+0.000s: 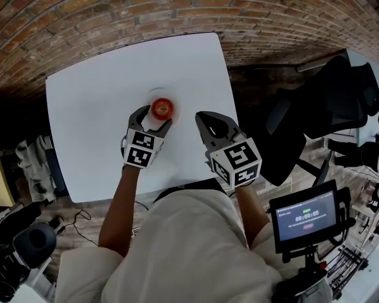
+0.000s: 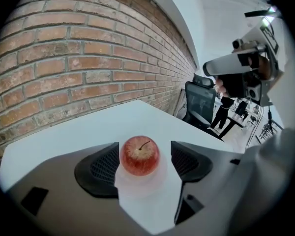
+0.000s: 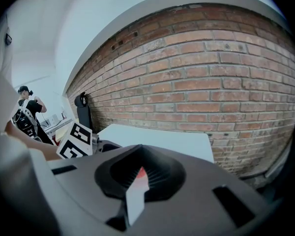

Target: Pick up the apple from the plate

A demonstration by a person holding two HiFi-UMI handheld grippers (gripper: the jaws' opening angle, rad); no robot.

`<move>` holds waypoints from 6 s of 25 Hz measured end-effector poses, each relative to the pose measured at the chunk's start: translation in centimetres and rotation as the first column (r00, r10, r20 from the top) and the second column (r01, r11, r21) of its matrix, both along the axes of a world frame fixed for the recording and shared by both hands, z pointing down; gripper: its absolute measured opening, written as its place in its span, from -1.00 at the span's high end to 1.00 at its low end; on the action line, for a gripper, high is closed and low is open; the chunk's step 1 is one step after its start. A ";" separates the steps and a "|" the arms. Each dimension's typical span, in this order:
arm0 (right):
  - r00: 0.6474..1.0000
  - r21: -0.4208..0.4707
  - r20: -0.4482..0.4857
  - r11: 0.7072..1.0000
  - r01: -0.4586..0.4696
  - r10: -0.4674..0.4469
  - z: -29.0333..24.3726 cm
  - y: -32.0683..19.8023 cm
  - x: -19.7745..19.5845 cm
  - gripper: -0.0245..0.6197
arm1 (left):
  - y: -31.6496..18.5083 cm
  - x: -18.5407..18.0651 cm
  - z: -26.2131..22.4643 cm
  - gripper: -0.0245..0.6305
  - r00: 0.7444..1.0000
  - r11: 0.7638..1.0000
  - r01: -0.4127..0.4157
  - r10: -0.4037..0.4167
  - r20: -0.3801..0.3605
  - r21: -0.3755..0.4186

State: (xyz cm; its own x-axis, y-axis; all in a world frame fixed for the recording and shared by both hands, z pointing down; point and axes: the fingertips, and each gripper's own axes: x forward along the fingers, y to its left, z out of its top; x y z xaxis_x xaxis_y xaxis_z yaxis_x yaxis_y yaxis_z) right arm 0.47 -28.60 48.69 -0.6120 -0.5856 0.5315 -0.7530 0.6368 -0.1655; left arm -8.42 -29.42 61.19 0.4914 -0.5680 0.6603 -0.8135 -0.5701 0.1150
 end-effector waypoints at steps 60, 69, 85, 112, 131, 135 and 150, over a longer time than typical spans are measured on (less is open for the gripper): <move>0.999 -0.034 0.001 0.999 -0.033 0.033 1.2 0.7 2.9 0.91 | -0.7 0.8 5.3 -0.21 0.995 0.998 -0.006 0.012 0.104 -0.058; 0.999 -0.014 0.015 0.999 -0.029 0.030 0.2 2.3 3.3 0.91 | 0.7 0.9 3.8 -0.21 0.994 1.000 -0.002 0.005 0.110 -0.031; 0.999 0.048 0.035 0.999 -0.010 0.008 -2.7 3.0 2.5 0.91 | 2.2 -0.7 -0.2 -0.21 0.996 0.998 0.031 -0.035 0.086 0.048; 0.997 0.154 0.061 0.987 0.044 -0.054 -7.6 2.7 -1.6 0.91 | 2.7 -2.8 -11.4 -0.21 0.996 0.971 0.086 -0.092 0.017 0.225; 0.995 0.219 0.079 0.975 0.048 -0.066 -11.2 3.6 -1.9 0.91 | 4.7 -2.7 -18.6 -0.21 0.996 0.919 0.088 -0.095 -0.001 0.384; 0.993 0.234 0.085 0.971 0.056 -0.078 -12.0 3.6 -2.3 0.91 | 4.9 -3.0 -20.2 -0.21 0.995 0.901 0.096 -0.101 -0.009 0.423; 0.982 0.284 0.111 0.952 0.114 -0.151 -15.4 5.4 -3.8 0.91 | 7.2 -3.9 -24.8 -0.21 0.991 0.872 0.131 -0.106 -0.080 0.471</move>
State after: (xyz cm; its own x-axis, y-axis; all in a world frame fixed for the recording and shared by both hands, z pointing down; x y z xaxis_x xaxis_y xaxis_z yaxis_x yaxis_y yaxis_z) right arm -3.33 -23.18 33.29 -0.7468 -0.6068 0.2721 -0.6427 0.7637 -0.0607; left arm -12.30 -22.25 36.43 0.4252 -0.8629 0.2732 -0.8790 -0.4656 -0.1027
